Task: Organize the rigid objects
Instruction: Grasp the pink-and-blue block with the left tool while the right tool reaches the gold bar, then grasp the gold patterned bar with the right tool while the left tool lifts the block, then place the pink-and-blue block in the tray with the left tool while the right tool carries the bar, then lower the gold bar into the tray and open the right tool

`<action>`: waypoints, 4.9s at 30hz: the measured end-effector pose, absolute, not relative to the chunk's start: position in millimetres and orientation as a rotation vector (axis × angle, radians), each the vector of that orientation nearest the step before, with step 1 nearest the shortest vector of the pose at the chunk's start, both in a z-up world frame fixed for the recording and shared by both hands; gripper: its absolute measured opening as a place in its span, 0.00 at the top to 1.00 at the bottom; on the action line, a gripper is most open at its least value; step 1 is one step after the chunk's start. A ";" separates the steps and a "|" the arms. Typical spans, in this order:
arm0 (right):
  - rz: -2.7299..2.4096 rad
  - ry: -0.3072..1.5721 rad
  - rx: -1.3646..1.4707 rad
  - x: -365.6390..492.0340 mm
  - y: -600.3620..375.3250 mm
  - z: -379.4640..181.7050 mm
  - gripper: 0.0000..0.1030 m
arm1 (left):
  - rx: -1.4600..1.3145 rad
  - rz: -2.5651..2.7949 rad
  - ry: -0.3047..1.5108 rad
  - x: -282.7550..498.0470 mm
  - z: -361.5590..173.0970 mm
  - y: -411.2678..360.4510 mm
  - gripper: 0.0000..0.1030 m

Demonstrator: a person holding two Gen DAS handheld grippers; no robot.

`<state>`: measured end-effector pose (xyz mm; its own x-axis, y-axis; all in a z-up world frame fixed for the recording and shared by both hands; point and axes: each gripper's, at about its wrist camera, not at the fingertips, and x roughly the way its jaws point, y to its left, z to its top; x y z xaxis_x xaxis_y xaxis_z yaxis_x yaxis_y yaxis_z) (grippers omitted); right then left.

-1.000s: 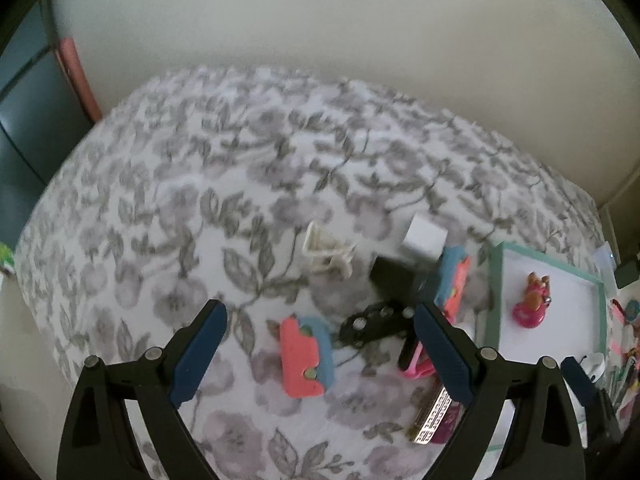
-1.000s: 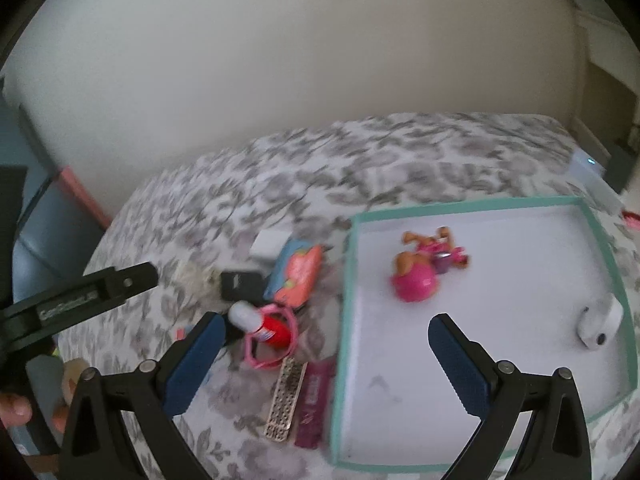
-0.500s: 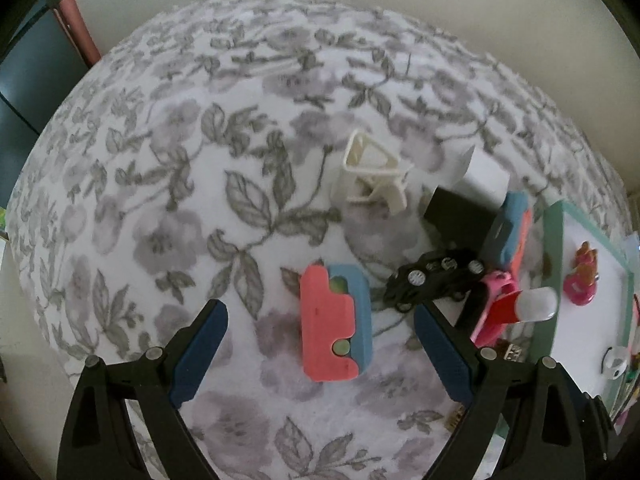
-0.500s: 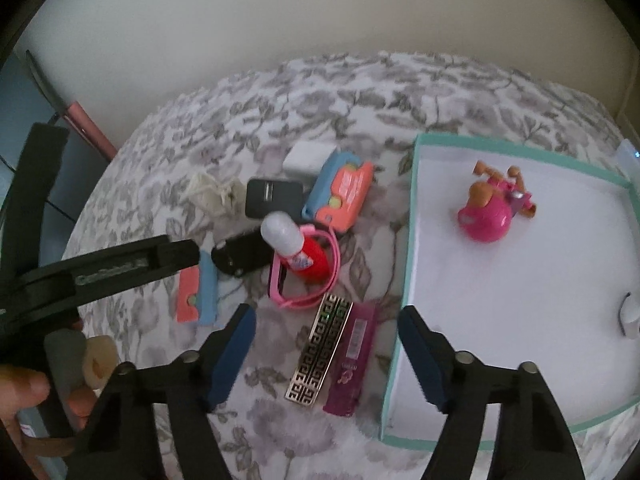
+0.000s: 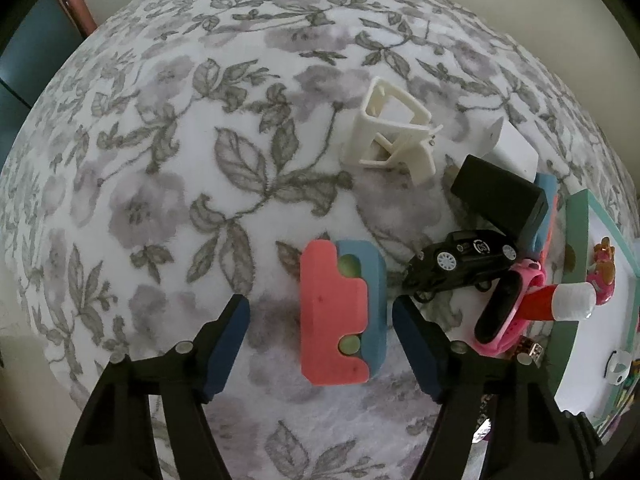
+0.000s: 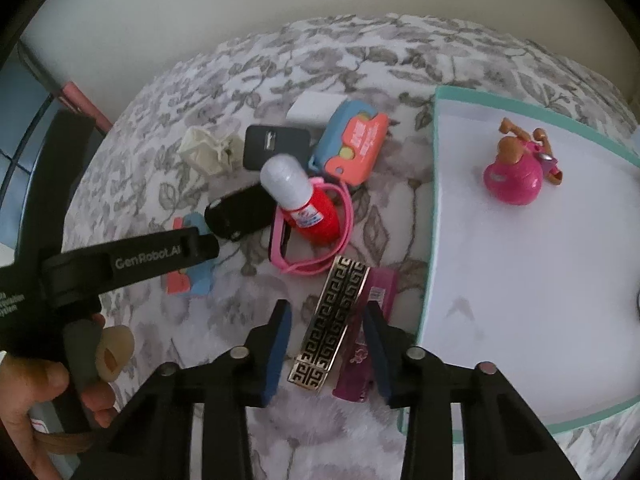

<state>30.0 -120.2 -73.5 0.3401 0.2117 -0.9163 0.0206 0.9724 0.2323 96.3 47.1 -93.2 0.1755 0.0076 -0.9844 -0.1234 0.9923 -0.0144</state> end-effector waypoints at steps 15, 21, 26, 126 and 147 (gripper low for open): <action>0.126 1.266 0.202 32.6 -112.6 -81.2 0.68 | -0.067 0.089 1.399 103.2 -102.9 32.9 0.40; 0.092 1.284 0.180 36.7 -108.3 -89.7 0.67 | -0.053 0.093 1.391 106.3 -106.2 26.7 0.40; 0.087 1.275 0.149 39.4 -100.1 -94.2 0.67 | -0.044 0.096 1.381 106.4 -107.4 24.2 0.39; -0.557 1.135 0.391 -31.6 -314.5 -73.5 0.77 | 0.186 -0.357 1.200 46.8 -41.4 -167.1 0.48; -0.549 1.005 0.258 -23.4 -296.6 -46.0 0.32 | 0.070 -0.174 1.126 63.5 -25.0 -124.7 0.20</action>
<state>-23.4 -296.6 -46.0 0.4160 -0.3160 -0.8527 0.5468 0.8362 -0.0432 63.5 -124.7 -25.0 0.4185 -0.1030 -0.9024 0.1736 0.9843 -0.0319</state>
